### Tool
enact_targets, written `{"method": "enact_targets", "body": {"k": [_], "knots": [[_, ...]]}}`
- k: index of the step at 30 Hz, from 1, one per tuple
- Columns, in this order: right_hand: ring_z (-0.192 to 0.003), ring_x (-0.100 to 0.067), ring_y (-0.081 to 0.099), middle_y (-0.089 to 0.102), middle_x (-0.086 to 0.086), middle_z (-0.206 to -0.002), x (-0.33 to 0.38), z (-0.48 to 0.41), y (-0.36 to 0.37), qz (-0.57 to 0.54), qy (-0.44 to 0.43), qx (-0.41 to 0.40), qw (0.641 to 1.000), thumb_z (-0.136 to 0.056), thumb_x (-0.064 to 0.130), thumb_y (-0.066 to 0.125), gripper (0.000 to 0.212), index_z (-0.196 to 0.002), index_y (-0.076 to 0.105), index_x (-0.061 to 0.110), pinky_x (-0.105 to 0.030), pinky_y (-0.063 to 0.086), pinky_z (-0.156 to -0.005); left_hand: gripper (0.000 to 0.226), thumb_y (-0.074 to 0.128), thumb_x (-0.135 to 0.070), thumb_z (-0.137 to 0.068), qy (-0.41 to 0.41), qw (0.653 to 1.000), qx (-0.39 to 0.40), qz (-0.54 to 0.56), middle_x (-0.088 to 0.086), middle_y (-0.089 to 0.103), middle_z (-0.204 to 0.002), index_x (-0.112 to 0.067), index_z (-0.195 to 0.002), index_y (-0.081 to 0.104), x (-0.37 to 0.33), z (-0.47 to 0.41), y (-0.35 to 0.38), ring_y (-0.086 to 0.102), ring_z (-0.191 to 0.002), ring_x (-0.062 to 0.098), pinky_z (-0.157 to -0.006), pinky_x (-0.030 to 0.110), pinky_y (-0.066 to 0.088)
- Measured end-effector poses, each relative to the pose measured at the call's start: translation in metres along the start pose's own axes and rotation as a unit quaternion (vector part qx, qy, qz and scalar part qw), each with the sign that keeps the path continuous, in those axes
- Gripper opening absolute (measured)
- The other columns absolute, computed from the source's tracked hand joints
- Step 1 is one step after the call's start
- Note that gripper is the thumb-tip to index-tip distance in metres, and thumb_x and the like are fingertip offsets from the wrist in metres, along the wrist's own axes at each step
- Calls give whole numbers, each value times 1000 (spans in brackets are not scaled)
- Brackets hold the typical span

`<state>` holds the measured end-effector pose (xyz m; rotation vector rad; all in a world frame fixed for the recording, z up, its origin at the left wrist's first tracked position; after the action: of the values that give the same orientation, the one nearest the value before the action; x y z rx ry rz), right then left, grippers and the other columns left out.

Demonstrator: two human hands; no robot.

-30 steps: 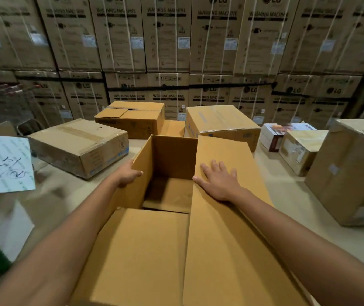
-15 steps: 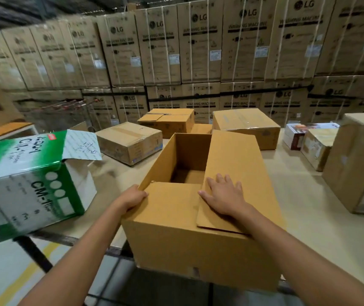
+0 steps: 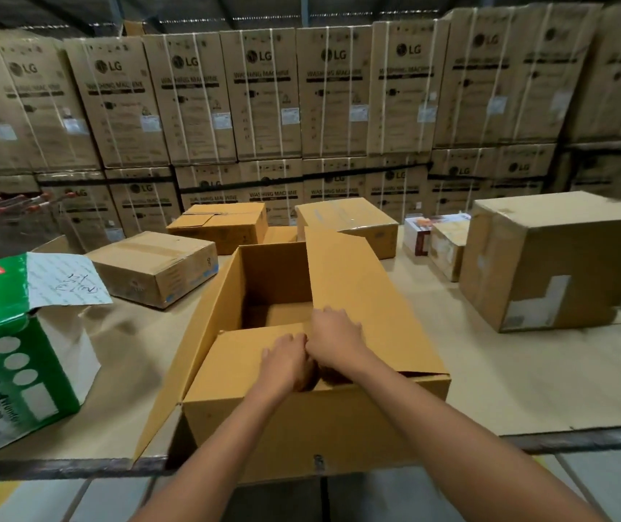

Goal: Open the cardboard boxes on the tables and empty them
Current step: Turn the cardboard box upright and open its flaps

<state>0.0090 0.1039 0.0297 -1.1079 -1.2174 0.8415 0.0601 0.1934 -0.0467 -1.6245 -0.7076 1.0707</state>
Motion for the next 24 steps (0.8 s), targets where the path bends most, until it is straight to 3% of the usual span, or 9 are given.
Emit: {"method": "enact_targets", "body": {"k": [3, 6, 9, 13, 17, 21, 24], "knots": [[-108, -34, 55, 56, -10, -115, 3, 5, -23, 27, -2, -19, 999, -98, 14, 51, 14, -107, 61, 11, -47, 51, -90, 27, 55, -40, -94, 69, 997, 4, 14, 0, 64, -118, -27, -117, 60, -23, -4, 7, 58, -112, 26, -93, 53, 50], [-89, -29, 55, 58, -10, -107, -6, 11, -55, 84, -3, -28, 996, -96, 4, 53, 14, -107, 61, 9, -40, 48, -74, 31, 46, -42, -96, 112, 993, 40, 12, 0, 62, -125, -27, -121, 58, -58, -1, 17, 53, -120, 27, -98, 55, 44], [-83, -26, 53, 57, -7, -96, -23, 15, -96, 115, 4, -52, 992, -96, -1, 52, 19, -108, 61, 10, -36, 45, -69, 36, 36, -42, -101, 106, 993, 58, 11, 4, 54, -130, -23, -125, 56, -88, 1, 18, 46, -125, 26, -106, 51, 34], [-89, -23, 66, 64, -7, -99, -65, 15, -150, 130, 20, -125, 983, -98, 6, 54, 17, -110, 64, 11, -33, 56, -77, 38, 38, -47, -102, 123, 989, 75, 17, 3, 51, -129, -23, -126, 54, -123, -4, 17, 46, -123, 24, -109, 49, 34], [-105, -30, 62, 62, -8, -113, -132, 16, -194, 225, 63, -169, 958, -97, 5, 49, 24, -114, 64, 12, -38, 49, -78, 43, 34, -50, -101, 119, 989, 90, 11, 5, 51, -130, -21, -127, 52, -156, -16, 27, 47, -123, 26, -110, 52, 33], [-114, -32, 49, 51, -11, -120, -226, 17, -195, 298, 163, -85, 937, -99, 21, 46, 25, -119, 61, 18, -47, 44, -95, 42, 34, -49, -102, 90, 992, 83, 17, 3, 53, -132, -22, -128, 52, -182, -26, 34, 48, -124, 23, -110, 50, 34], [-122, -37, 45, 51, -15, -131, -291, 19, -158, 247, 213, -28, 945, -99, 25, 43, 29, -120, 60, 17, -57, 36, -102, 45, 35, -51, -101, 75, 994, 73, 32, 2, 53, -138, -22, -132, 51, -191, -36, 37, 48, -127, 22, -111, 50, 35]]}}
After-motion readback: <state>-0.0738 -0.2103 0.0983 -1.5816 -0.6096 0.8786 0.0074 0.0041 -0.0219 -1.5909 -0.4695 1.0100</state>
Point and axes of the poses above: each hand's wrist, its own z-axis away from the middle knuckle, its own y-axis out of the palm, x = y × z, the point moved 4 cm from there along -z, towards the middle knuckle
